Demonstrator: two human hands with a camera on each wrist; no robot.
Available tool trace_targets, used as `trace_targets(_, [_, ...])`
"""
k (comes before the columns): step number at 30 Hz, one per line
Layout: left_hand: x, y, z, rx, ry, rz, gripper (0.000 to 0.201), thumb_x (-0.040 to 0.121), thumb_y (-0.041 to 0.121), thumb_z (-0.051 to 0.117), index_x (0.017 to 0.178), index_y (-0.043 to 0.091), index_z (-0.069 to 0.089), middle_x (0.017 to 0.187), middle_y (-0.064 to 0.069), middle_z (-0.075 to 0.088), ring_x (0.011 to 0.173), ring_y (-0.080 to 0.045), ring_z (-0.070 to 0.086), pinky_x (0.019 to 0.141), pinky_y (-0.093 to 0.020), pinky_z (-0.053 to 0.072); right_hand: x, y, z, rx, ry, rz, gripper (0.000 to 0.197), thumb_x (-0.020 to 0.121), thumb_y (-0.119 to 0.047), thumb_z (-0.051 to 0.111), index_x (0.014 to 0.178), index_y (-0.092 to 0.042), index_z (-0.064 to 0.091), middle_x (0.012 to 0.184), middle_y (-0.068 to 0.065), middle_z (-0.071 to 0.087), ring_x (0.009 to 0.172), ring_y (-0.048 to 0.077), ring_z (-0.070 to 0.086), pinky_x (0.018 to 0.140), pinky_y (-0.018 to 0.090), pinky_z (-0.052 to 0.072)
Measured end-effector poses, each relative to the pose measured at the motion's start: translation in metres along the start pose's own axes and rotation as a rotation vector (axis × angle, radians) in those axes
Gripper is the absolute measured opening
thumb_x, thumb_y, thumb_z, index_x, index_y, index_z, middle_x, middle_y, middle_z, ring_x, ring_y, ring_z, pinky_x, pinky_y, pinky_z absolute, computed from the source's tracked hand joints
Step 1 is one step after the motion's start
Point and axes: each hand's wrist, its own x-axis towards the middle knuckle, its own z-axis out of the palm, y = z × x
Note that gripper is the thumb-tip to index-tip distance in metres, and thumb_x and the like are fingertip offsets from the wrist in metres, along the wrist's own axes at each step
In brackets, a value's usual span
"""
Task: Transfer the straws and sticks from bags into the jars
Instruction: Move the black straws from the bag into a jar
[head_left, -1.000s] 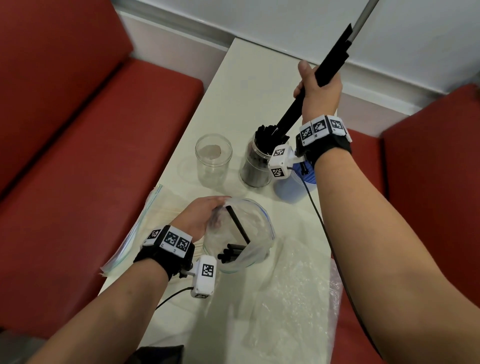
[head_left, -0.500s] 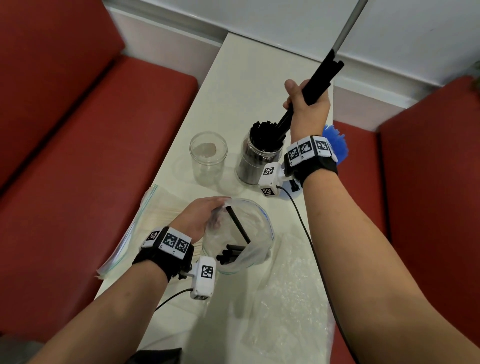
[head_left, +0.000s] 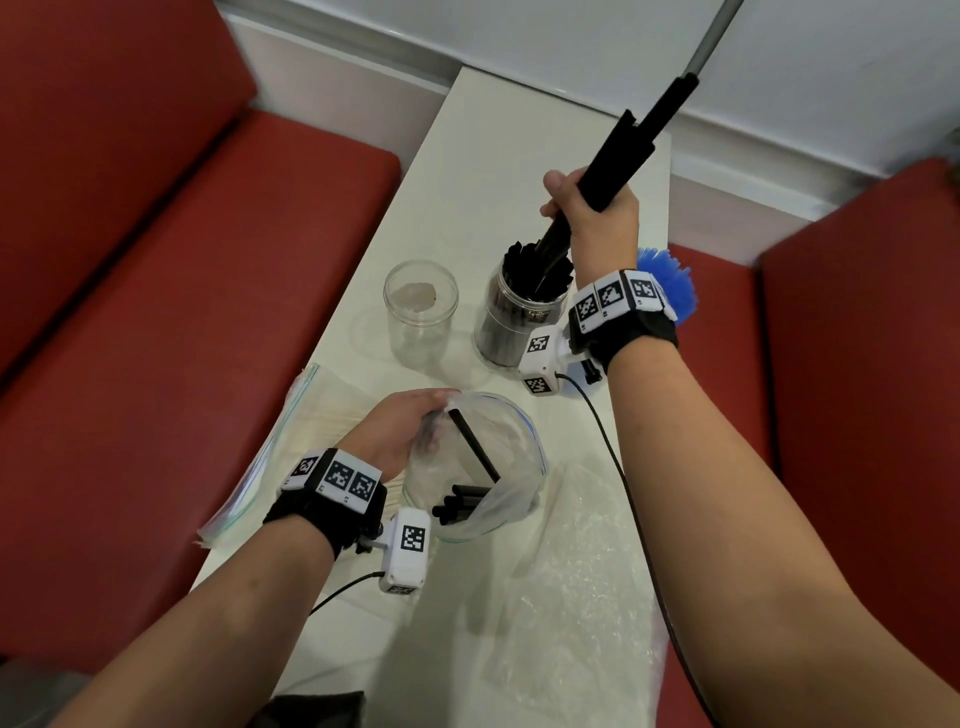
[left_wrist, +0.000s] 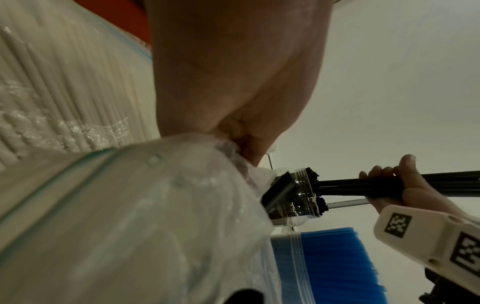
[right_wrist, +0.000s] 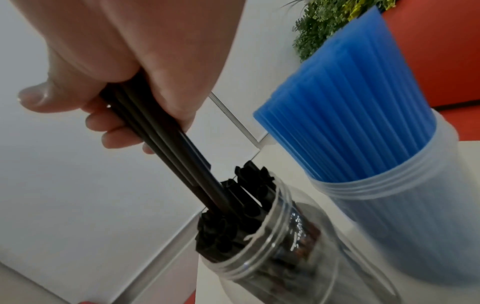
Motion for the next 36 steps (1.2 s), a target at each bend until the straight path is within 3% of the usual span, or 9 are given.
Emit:
trace_targets(8, [-0.007,0.003,0.002,0.018,-0.009,0.009,0.029,0.102,0.01,0.054,0.126,-0.001,0.066,0.122,-0.02,0.071,0.118,-0.032,0.066,0.106,-0.044,0.049,-0.014,0.03,-0.004,-0.138,-0.068,0.148,0.015,0.081,-0.013,0.08,0.082,-0.012,0.066,0.078,-0.001,0.068,0.073,0.008,0.065,0.073,0.022,0.052])
trace_targets(12, [-0.007,0.003,0.001,0.015,0.015,0.003,0.03,0.103,0.01,0.052,0.128,-0.001,0.065,0.123,-0.02,0.07,0.119,-0.033,0.065,0.106,-0.044,0.05,-0.004,0.005,-0.004,-0.086,-0.058,0.028,0.021,0.079,-0.008,0.079,0.091,-0.016,0.064,0.083,0.002,0.066,0.079,0.014,0.062,0.078,0.031,0.053])
trace_targets(17, [-0.007,0.003,0.007,0.026,0.017,-0.007,0.029,0.104,0.008,0.051,0.126,-0.001,0.066,0.121,-0.02,0.071,0.118,-0.033,0.066,0.101,-0.04,0.053,0.0,-0.015,0.0,-0.034,0.008,-0.125,0.017,0.082,-0.007,0.068,0.093,-0.019,0.063,0.069,-0.003,0.067,0.075,0.028,0.066,0.079,0.04,0.054])
trace_targets(20, [-0.006,0.003,0.007,0.035,0.016,-0.014,0.03,0.104,0.009,0.05,0.127,-0.002,0.065,0.123,-0.021,0.069,0.121,-0.036,0.063,0.108,-0.046,0.048,-0.013,0.003,0.005,-0.212,-0.013,-0.117,0.012,0.09,-0.007,0.063,0.096,-0.016,0.068,0.084,-0.003,0.07,0.084,0.017,0.068,0.084,0.031,0.055])
trace_targets(23, [-0.008,0.002,0.007,0.036,0.003,-0.025,0.03,0.104,0.01,0.051,0.128,-0.002,0.065,0.124,-0.021,0.069,0.121,-0.035,0.063,0.111,-0.049,0.045,-0.03,0.03,0.004,-0.424,-0.126,-0.019,0.02,0.096,-0.019,0.063,0.114,-0.016,0.069,0.111,-0.003,0.07,0.1,0.008,0.061,0.096,0.024,0.048])
trace_targets(26, [-0.009,0.002,0.005,0.023,0.009,-0.027,0.03,0.103,0.009,0.052,0.128,-0.001,0.065,0.123,-0.021,0.069,0.119,-0.033,0.065,0.109,-0.047,0.047,-0.038,0.04,0.001,-0.528,-0.186,-0.079,0.048,0.094,-0.017,0.067,0.14,-0.017,0.053,0.142,0.001,0.054,0.132,0.014,0.047,0.112,0.022,0.034])
trace_targets(28, [-0.01,0.003,0.005,0.016,0.017,-0.031,0.03,0.103,0.009,0.052,0.128,-0.002,0.065,0.124,-0.021,0.069,0.119,-0.033,0.065,0.108,-0.046,0.047,-0.034,0.033,0.001,-0.565,-0.146,-0.179,0.059,0.094,-0.017,0.066,0.149,-0.017,0.043,0.155,0.004,0.04,0.148,0.019,0.029,0.121,0.028,0.024])
trace_targets(32, [-0.009,0.002,0.007,0.01,0.019,-0.033,0.031,0.103,0.008,0.051,0.13,-0.003,0.063,0.125,-0.021,0.068,0.121,-0.033,0.064,0.111,-0.047,0.045,-0.017,0.024,0.012,-0.939,-0.146,-0.355,0.057,0.106,-0.034,0.044,0.157,-0.011,0.028,0.166,0.012,0.019,0.155,0.03,0.003,0.126,0.046,0.004])
trace_targets(36, [-0.009,0.003,0.01,0.02,0.014,-0.029,0.031,0.103,0.009,0.051,0.129,-0.003,0.064,0.125,-0.022,0.068,0.121,-0.034,0.063,0.111,-0.048,0.045,-0.029,0.052,0.02,-1.269,-0.325,-0.112,0.075,0.105,-0.054,0.028,0.16,-0.007,0.007,0.169,0.011,0.0,0.155,0.033,-0.008,0.125,0.049,-0.003])
